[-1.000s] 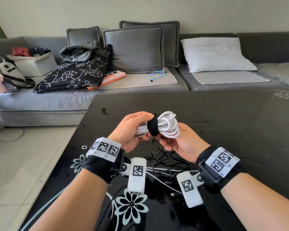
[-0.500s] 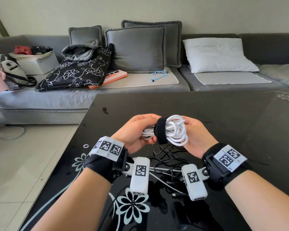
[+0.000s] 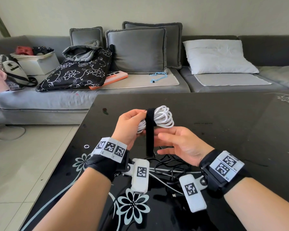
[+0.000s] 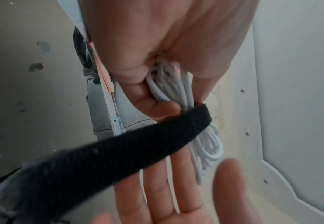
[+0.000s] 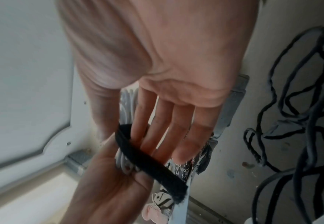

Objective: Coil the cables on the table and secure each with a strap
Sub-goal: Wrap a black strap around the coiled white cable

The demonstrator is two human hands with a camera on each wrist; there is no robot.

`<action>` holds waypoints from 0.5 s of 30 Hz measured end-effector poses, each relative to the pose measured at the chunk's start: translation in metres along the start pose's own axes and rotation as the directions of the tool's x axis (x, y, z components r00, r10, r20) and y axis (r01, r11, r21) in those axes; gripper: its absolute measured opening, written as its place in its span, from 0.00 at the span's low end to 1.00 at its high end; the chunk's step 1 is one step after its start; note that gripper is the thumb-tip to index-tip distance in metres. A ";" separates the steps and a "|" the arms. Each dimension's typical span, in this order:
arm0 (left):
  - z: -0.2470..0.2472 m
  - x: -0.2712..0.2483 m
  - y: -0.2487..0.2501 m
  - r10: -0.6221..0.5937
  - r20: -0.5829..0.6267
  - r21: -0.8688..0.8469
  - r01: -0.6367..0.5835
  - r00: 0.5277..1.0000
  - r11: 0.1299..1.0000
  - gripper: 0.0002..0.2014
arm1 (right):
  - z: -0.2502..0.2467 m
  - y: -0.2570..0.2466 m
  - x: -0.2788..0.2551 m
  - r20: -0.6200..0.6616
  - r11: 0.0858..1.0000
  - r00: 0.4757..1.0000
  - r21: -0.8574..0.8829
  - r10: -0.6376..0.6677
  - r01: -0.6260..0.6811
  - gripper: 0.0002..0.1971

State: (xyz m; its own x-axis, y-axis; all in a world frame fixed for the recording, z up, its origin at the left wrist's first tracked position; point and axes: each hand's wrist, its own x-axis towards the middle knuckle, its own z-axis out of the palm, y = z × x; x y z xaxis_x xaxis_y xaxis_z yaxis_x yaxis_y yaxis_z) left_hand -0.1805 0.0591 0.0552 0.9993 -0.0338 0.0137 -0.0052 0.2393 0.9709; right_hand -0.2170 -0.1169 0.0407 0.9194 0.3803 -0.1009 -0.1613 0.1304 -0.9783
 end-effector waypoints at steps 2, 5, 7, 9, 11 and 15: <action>0.000 0.000 -0.001 0.022 -0.013 0.010 -0.022 1.000 1.000 0.08 | 0.004 0.003 0.001 -0.053 0.998 0.998 -0.054 -0.030 0.027 0.09; 0.000 0.000 0.000 0.038 -0.021 0.036 -0.037 0.999 0.999 0.09 | 0.007 0.005 0.002 -0.072 0.995 0.997 -0.092 -0.034 0.027 0.04; 0.000 0.000 0.000 0.044 -0.027 0.045 -0.043 0.999 0.998 0.09 | 0.009 0.006 0.004 -0.089 0.991 0.995 -0.132 -0.035 0.023 0.03; 0.002 0.002 0.001 0.046 -0.026 0.039 -0.045 0.999 0.998 0.08 | 0.007 0.007 0.007 -0.125 0.985 0.992 -0.174 -0.031 0.009 0.03; 0.004 0.004 0.002 0.045 -0.023 0.034 -0.044 0.999 0.998 0.07 | 0.006 0.008 0.009 -0.151 0.986 0.988 -0.166 -0.003 -0.022 0.03; 0.007 0.006 0.001 0.044 0.014 0.014 -0.044 0.999 0.999 0.06 | 0.004 0.007 0.012 -0.170 0.994 0.985 -0.094 0.038 -0.054 0.03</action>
State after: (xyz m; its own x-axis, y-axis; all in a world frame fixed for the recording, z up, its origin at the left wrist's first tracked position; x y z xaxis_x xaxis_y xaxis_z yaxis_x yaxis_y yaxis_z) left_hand -0.1751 0.0520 0.0578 0.9976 -0.0366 0.0595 -0.0497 0.2272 0.9726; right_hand -0.2085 -0.1073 0.0336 0.9602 0.2237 -0.1669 -0.1765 0.0234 -0.9840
